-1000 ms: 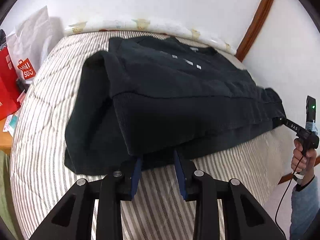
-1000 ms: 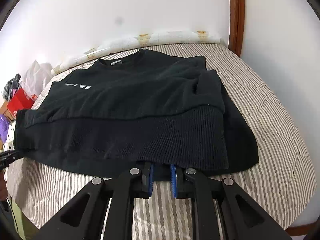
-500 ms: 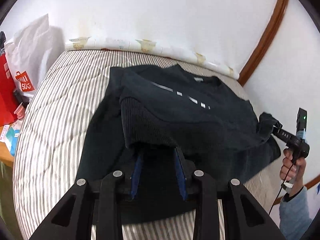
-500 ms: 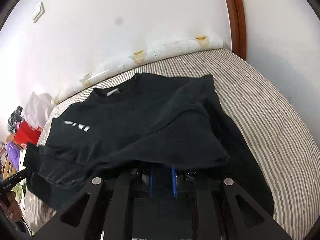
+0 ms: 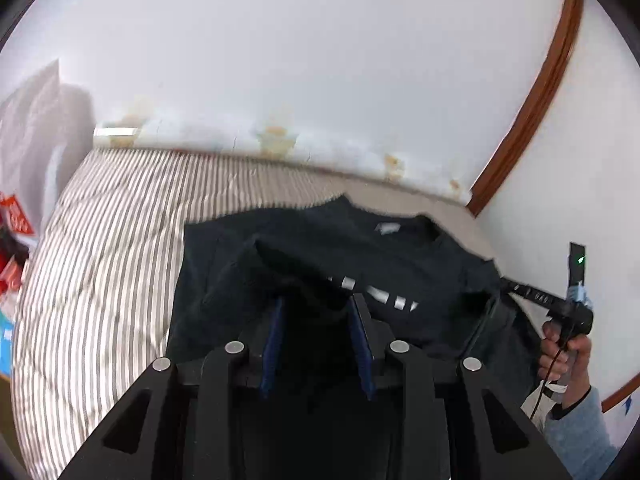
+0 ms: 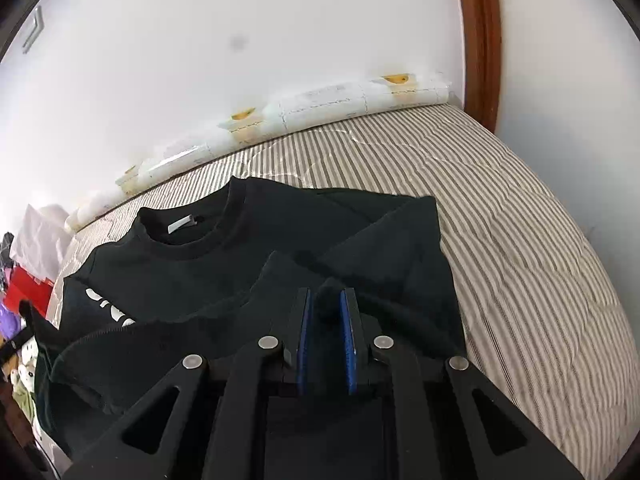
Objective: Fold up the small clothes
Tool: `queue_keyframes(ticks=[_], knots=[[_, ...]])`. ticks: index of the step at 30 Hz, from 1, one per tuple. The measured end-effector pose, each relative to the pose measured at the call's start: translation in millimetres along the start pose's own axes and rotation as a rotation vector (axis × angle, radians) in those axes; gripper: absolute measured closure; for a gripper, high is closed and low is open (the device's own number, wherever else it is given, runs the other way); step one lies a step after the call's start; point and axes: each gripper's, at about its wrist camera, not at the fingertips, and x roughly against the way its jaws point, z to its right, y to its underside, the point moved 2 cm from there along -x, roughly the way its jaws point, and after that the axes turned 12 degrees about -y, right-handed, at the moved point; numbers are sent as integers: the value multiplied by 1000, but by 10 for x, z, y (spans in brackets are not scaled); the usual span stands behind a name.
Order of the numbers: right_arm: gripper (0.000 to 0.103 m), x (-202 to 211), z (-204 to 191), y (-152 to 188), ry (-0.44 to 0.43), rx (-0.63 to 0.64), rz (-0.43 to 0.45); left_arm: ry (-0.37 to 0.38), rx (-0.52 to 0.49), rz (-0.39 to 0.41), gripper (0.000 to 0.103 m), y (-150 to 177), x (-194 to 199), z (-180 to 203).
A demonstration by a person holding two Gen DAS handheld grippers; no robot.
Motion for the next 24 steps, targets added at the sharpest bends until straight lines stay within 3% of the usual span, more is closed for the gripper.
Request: queue_keyframes(ticks=[1,3,6,12,14,15,17,20,24], knots=[[71,4,1,-29,-7,16,-2,-7,-8,28,57,-30,46,7],[54,18,4,-63,-17,45,2,-29,-25,69,54,-69,103,0],[51,-8,-11,-89,-32,83,-8,-42,-29,92,53,-62,165,-78],[51,-308,-53,-32,-21,143,-125,-70,-25,80,50,66,271,-316],[57,-422,-53,1,-6,160,-155,-77,-31,55,49,114,245,-372],[75,-446,-69,16,6,182,-148,-83,-36,47,49,134,227,-389],[85,-411,-78,3,16,197,-123,-114,-67,28,49,158,174,-397],[87,-192,-49,-80,-26,190,-21,-215,-98,15,49,160,68,-395],[87,133,155,-219,-45,85,142,-174,-126,-29,49,89,-164,-332]])
